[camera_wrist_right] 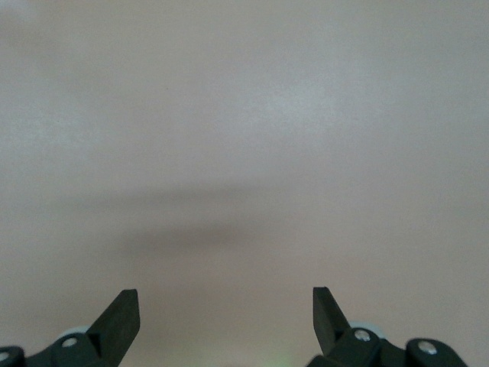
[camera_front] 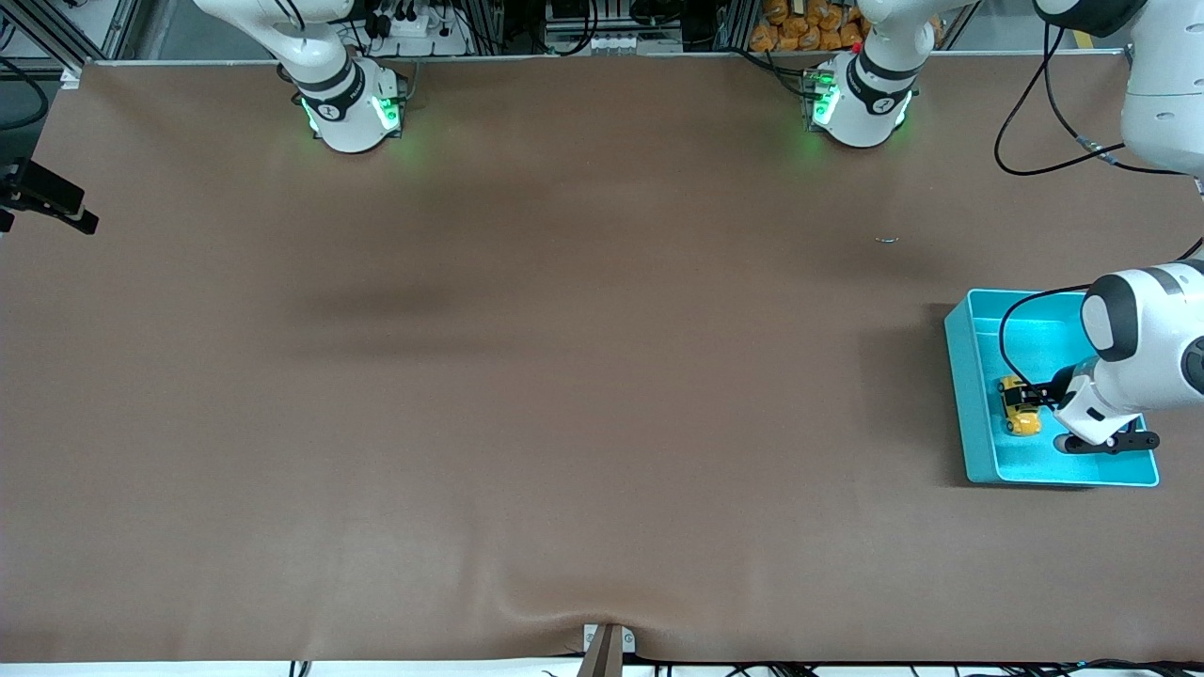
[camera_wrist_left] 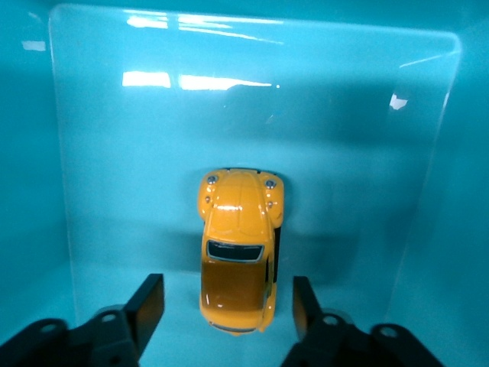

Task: Wind and store yellow beetle car

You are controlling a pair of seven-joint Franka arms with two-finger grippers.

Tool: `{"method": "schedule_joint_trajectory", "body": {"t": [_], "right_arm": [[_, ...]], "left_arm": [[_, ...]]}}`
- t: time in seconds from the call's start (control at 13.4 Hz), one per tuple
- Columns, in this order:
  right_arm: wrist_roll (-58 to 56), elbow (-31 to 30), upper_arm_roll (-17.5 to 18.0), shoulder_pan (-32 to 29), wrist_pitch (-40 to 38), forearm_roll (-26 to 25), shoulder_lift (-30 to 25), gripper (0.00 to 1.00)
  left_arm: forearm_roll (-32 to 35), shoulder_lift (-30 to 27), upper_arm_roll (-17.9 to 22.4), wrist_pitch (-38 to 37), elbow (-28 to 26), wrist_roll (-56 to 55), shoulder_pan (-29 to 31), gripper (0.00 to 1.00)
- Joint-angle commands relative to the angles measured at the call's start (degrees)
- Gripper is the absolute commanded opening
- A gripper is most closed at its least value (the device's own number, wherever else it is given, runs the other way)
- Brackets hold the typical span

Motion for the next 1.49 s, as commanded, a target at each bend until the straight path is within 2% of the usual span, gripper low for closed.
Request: {"method": "schedule_joint_trajectory", "body": {"t": [0.0, 0.45, 0.67, 0.9, 1.19, 1.42], "right_arm": [[0.2, 0.3, 0.4, -0.6, -0.6, -0.5, -0.3, 1.00], [0.2, 0.3, 0.4, -0.6, -0.7, -0.6, -0.4, 1.00], [0.3, 0.3, 0.3, -0.6, -0.8, -0.6, -0.4, 1.00], [0.2, 0.3, 0.3, -0.6, -0.8, -0.6, -0.4, 1.00], [0.2, 0.3, 0.3, -0.6, -0.7, -0.7, -0.4, 1.00], [0.2, 0.3, 0.3, -0.7, -0.7, -0.6, -0.3, 1.00]], "left_arm": [[-1.0, -0.3, -0.1, 0.0, 0.7, 1.5, 0.0, 1.00], [-1.1, -6.3, -1.7, -1.2, 0.3, 0.6, 0.0, 1.00], [-1.2, -11.2, -4.0, -7.6, 0.4, 0.5, 0.1, 1.00], [-1.7, -16.0, -8.5, -12.8, 0.7, -7.4, 0.2, 1.00], [-8.0, -23.9, -11.3, -22.3, 0.8, -8.6, 0.2, 1.00], [-8.2, -28.8, -15.8, -29.5, 0.8, -10.5, 0.2, 1.00]]}}
